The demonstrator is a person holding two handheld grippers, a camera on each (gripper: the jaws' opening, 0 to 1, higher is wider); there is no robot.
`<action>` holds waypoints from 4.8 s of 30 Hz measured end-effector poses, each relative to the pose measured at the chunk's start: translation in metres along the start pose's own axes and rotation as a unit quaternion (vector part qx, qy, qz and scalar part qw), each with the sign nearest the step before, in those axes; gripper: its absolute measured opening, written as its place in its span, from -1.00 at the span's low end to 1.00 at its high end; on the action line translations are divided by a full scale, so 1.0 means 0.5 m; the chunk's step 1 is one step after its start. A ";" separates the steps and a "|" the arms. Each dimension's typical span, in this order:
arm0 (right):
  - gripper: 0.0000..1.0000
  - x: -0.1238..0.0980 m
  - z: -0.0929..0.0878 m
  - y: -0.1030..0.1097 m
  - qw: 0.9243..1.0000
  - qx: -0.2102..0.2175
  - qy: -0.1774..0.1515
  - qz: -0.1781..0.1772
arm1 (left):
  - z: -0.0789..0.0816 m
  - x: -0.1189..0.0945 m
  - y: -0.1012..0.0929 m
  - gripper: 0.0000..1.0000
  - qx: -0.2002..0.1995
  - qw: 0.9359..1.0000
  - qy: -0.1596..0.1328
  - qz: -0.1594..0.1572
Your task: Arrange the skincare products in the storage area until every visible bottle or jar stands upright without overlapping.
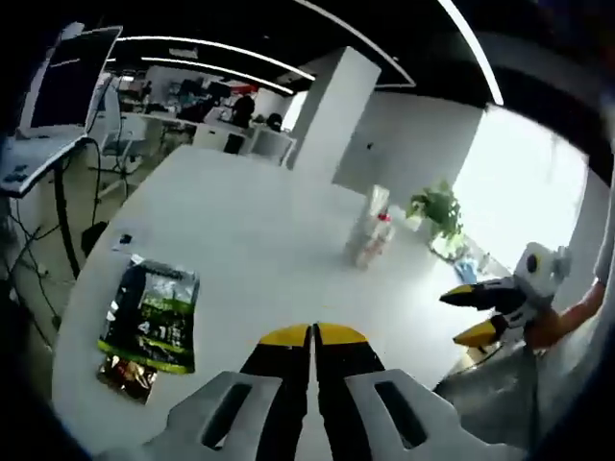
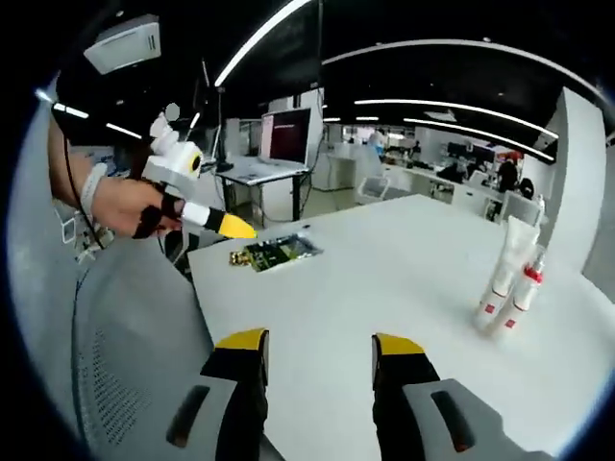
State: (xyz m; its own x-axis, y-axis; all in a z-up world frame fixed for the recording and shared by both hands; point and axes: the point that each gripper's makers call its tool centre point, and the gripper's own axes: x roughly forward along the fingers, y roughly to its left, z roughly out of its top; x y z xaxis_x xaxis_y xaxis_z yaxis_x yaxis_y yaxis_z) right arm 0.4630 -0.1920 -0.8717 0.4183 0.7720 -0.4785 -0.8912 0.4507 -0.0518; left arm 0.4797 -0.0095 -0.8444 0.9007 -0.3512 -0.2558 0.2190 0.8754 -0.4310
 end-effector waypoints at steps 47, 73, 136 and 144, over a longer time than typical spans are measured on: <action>-0.22 0.018 -0.023 0.015 1.000 -0.021 0.013 0.002 | -0.040 0.097 0.315 0.98 0.079 0.946 0.249 0.193; -0.40 0.021 -0.053 -0.006 0.999 -0.010 0.051 -0.015 | -0.135 0.121 0.373 0.34 0.119 0.906 0.347 0.209; -0.67 0.020 -0.083 -0.014 0.995 -0.030 0.093 -0.015 | -0.101 0.117 0.391 0.07 0.164 0.914 0.342 0.142; -0.69 0.019 -0.084 -0.014 0.995 -0.034 0.096 -0.016 | -0.109 0.114 0.379 -0.42 0.163 0.915 0.339 0.142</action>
State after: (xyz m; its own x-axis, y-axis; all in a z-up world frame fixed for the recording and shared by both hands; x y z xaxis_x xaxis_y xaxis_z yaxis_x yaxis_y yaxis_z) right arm 0.4660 -0.2068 -0.9129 0.4107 0.6550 -0.6343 -0.8908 0.4366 -0.1259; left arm 0.5522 0.1182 -0.9878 0.5227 -0.1221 -0.8437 0.2120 0.9772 -0.0101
